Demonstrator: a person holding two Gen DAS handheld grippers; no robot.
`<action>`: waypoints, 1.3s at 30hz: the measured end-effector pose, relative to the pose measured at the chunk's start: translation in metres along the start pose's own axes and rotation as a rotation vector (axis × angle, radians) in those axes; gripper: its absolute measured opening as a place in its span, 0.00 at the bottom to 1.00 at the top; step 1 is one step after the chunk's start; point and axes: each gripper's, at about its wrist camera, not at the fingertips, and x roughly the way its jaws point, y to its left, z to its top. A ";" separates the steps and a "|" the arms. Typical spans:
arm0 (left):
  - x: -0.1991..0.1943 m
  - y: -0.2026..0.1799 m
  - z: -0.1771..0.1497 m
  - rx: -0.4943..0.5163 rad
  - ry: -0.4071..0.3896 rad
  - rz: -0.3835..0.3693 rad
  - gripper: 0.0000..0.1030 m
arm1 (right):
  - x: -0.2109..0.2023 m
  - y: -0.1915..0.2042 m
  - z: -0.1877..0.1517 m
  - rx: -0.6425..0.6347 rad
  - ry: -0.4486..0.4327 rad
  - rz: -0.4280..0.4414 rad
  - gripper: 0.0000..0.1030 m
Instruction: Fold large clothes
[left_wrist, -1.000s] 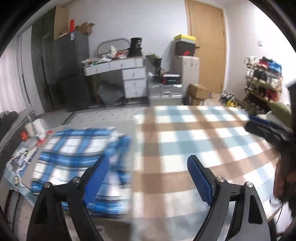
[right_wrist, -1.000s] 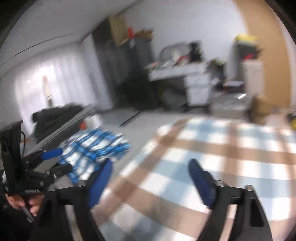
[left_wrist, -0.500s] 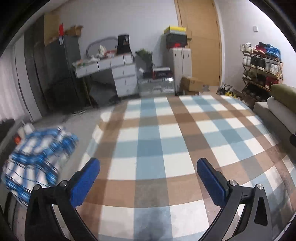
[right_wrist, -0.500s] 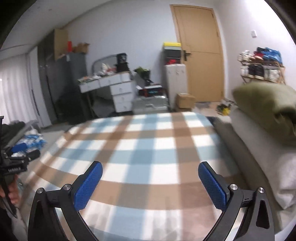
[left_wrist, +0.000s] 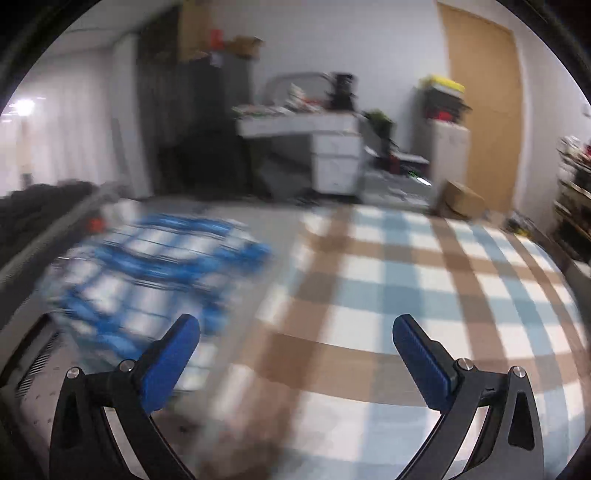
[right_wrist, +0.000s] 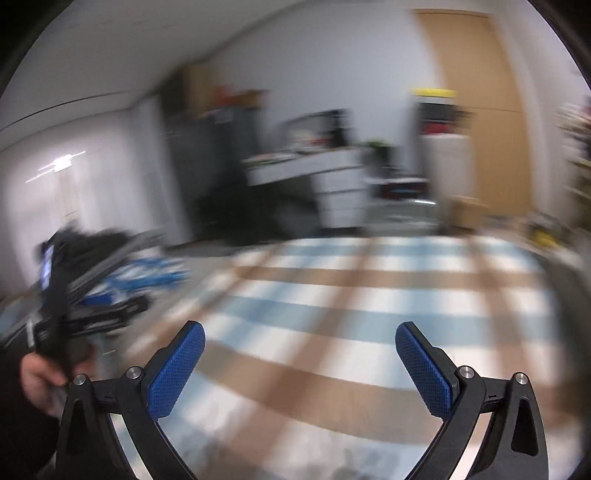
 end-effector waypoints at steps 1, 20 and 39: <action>-0.009 0.011 0.002 -0.009 -0.012 0.040 0.99 | 0.008 0.019 0.003 -0.015 0.005 0.043 1.00; -0.109 0.122 0.013 -0.148 -0.083 0.241 0.99 | 0.038 0.214 0.051 -0.113 0.039 0.339 1.00; -0.125 0.122 0.009 -0.164 -0.121 0.164 0.99 | -0.018 0.239 0.065 -0.177 -0.052 0.298 1.00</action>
